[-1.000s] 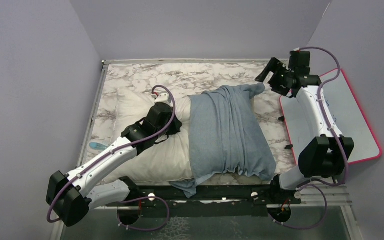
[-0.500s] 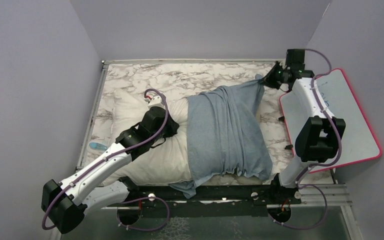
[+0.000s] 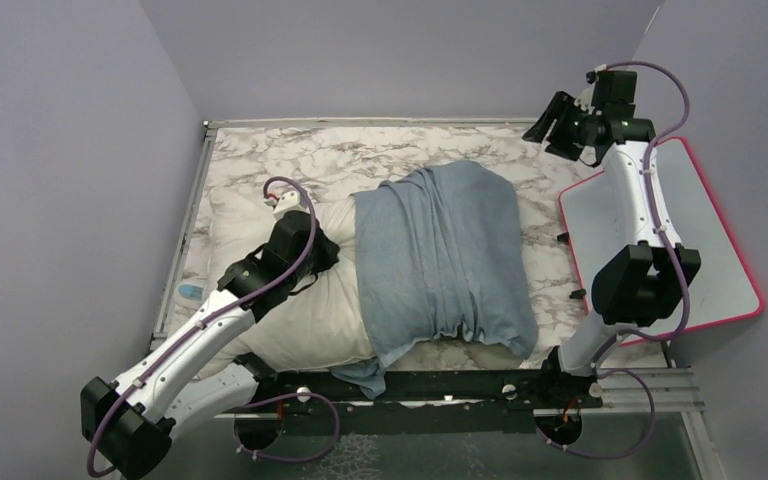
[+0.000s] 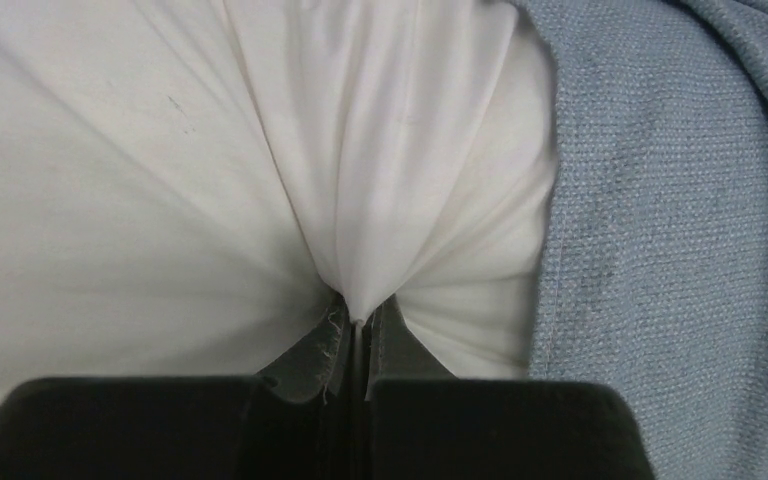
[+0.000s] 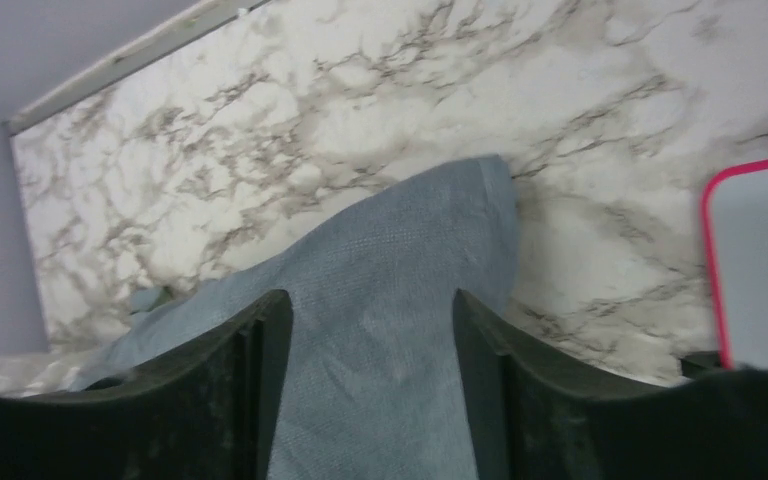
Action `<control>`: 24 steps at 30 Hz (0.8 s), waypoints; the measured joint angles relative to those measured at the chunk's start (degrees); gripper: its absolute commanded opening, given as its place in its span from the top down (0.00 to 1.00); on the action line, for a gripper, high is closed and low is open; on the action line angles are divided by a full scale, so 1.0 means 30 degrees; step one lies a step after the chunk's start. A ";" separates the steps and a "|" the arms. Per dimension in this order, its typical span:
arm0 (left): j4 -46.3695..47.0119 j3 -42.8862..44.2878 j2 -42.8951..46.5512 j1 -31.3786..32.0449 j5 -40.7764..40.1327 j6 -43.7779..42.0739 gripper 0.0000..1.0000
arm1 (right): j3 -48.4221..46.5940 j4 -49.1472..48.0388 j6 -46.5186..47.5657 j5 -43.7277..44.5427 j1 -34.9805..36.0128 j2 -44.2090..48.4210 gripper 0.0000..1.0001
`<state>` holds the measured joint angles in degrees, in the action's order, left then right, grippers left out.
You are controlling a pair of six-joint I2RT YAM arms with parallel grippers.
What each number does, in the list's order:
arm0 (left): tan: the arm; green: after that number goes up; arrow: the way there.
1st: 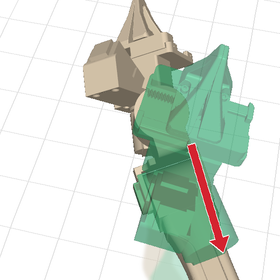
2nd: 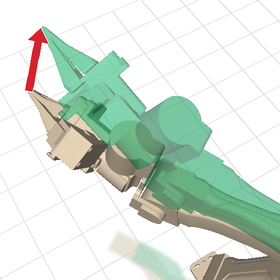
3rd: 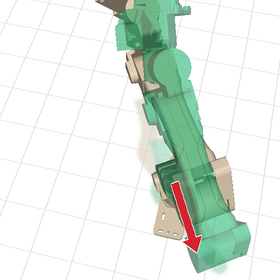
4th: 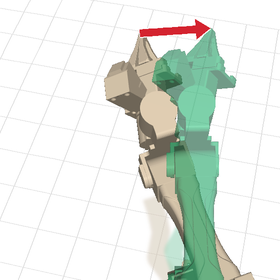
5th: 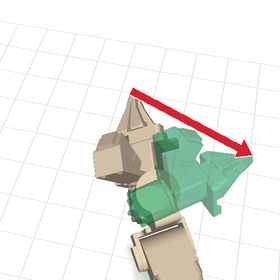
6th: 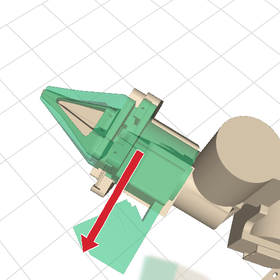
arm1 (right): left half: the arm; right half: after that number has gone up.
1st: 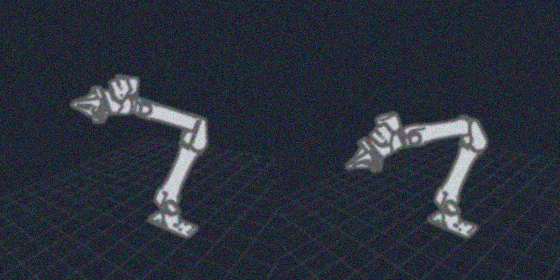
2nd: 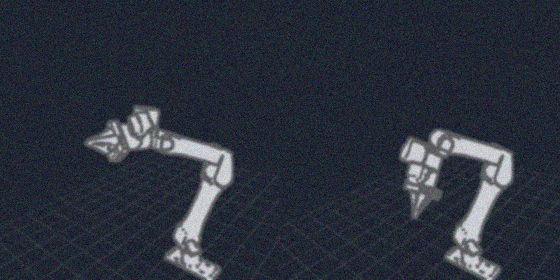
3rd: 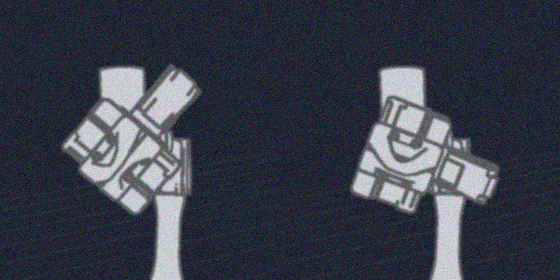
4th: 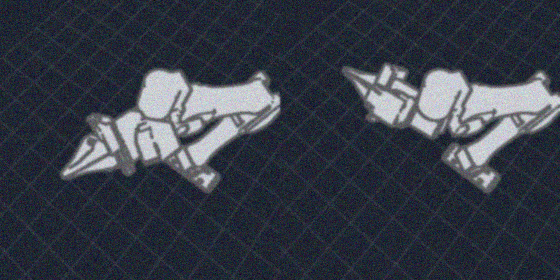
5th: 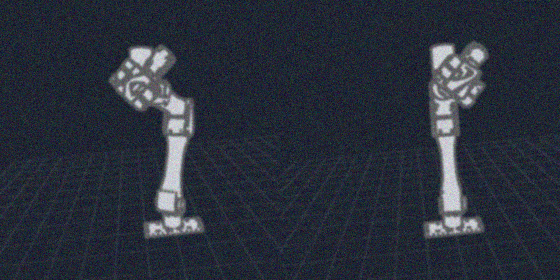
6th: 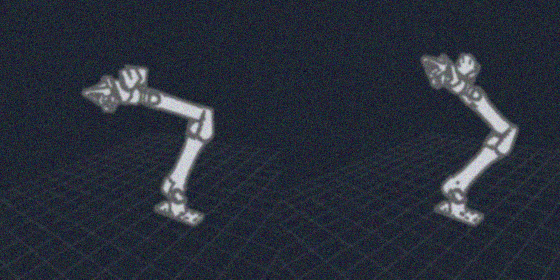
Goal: Remove the pillowcase from the pillow
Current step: Remove the pillow from the pillowcase.
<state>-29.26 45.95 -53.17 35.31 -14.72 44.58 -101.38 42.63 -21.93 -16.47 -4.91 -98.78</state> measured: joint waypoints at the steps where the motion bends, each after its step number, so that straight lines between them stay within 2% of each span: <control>1: 0.0080 0.0000 -0.0051 -0.0160 0.0051 0.0022 1.00 | 0.0721 -0.0102 -0.0066 -0.0663 0.0007 0.0321 0.24; 4: 0.0503 0.0087 -0.0517 -0.0831 0.0634 0.0087 1.00 | 0.3475 -0.0299 -0.0007 -0.2339 0.0379 0.1960 0.24; 5: 0.1858 0.0160 -0.1639 -0.3140 0.2390 0.0117 1.00 | 0.5712 -0.0044 0.0015 -0.4269 0.1515 0.4422 0.24; 7: 0.1982 0.0306 -0.2062 -0.3599 0.2863 -0.0015 1.00 | 0.6390 -0.0758 -0.0109 -0.4415 0.2215 0.5115 0.24; 8: 0.1953 0.0780 -0.2528 -0.4204 0.3497 -0.0160 1.00 | 0.7781 -0.1625 -0.0109 -0.4342 0.2732 0.6127 0.24; 12: 0.2222 0.3082 -0.5319 -0.5530 0.4612 -0.0933 1.00 | 1.1985 -0.0503 -0.0117 -0.5734 0.6120 0.9887 0.19; 17: 0.2761 0.3126 -0.5865 -0.5705 0.5246 -0.1020 1.00 | 1.3661 -0.0495 -0.0277 -0.7235 0.6798 1.2298 0.17; 21: 0.3315 0.2659 -0.5639 -0.5748 0.5348 -0.0933 1.00 | 1.4659 -0.1341 -0.1741 -0.7694 1.0061 1.3413 0.17; 24: 0.3657 0.2302 -0.5362 -0.5748 0.5384 -0.0845 1.00 | 1.5176 -0.2069 -0.2900 -0.7038 1.2699 1.3165 0.17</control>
<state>-18.28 52.86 -69.25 18.06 1.43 42.04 -55.86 36.42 -30.63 -37.58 33.19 -59.29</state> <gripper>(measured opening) 0.025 0.829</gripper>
